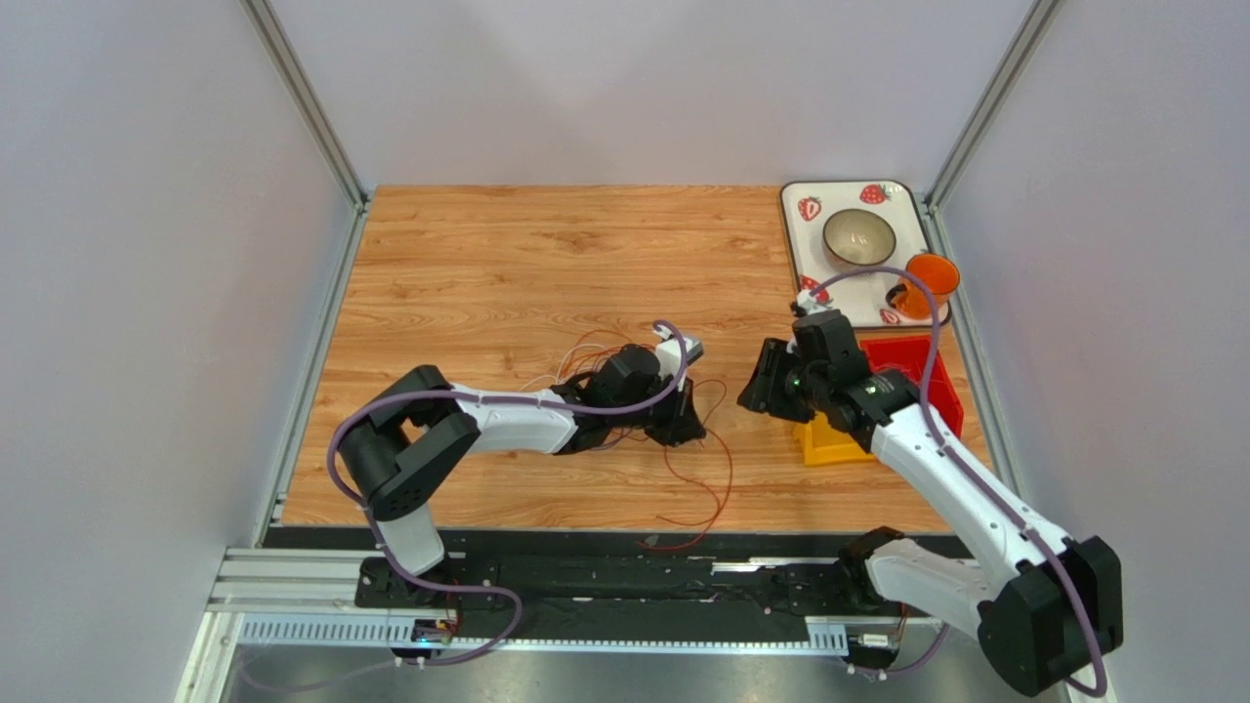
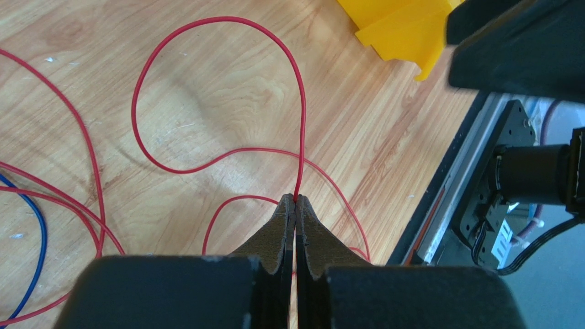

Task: Untangle the cables

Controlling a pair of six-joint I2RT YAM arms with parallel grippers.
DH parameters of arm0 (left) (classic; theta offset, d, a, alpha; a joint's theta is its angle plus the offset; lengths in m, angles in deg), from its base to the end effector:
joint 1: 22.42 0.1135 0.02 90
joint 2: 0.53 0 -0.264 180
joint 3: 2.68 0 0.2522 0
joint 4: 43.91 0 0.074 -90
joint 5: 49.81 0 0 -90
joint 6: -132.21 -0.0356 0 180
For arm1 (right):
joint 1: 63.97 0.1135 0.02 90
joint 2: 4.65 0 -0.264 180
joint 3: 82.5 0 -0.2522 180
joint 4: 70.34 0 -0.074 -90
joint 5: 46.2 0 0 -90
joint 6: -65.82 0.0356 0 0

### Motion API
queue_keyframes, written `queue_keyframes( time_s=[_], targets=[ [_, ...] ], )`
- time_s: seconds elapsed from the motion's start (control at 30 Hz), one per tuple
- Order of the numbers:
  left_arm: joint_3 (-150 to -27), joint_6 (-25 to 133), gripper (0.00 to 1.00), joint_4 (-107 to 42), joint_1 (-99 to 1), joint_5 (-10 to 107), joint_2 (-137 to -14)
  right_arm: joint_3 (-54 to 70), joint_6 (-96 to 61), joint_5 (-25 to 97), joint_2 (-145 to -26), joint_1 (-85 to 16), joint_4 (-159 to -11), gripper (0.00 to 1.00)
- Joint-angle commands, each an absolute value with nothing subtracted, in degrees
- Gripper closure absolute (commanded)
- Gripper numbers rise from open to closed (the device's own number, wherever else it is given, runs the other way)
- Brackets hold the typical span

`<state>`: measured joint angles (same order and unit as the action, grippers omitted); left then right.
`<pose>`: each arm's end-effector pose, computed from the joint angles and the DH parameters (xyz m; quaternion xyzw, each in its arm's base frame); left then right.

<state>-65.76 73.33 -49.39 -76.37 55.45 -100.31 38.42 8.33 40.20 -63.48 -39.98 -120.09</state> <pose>0.2041 -0.2963 0.1668 0.2348 0.8336 -0.4141 0.2802 0.1879 0.0861 0.2572 0.0588 0.9359 0.1897 0.2908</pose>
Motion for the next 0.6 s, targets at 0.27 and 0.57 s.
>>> queue_keyframes(
  time_s=[0.27,0.57],
  targets=[
    [-64.70,67.97,0.59,-42.13,-78.40,56.54,-92.30,29.60,7.90,42.13,-70.13,-38.13,-126.28,0.55],
    [-63.81,65.95,0.54,-26.14,-78.93,44.24,-73.76,26.96,4.91,37.74,-73.89,-36.55,-128.57,0.53]
  ],
)
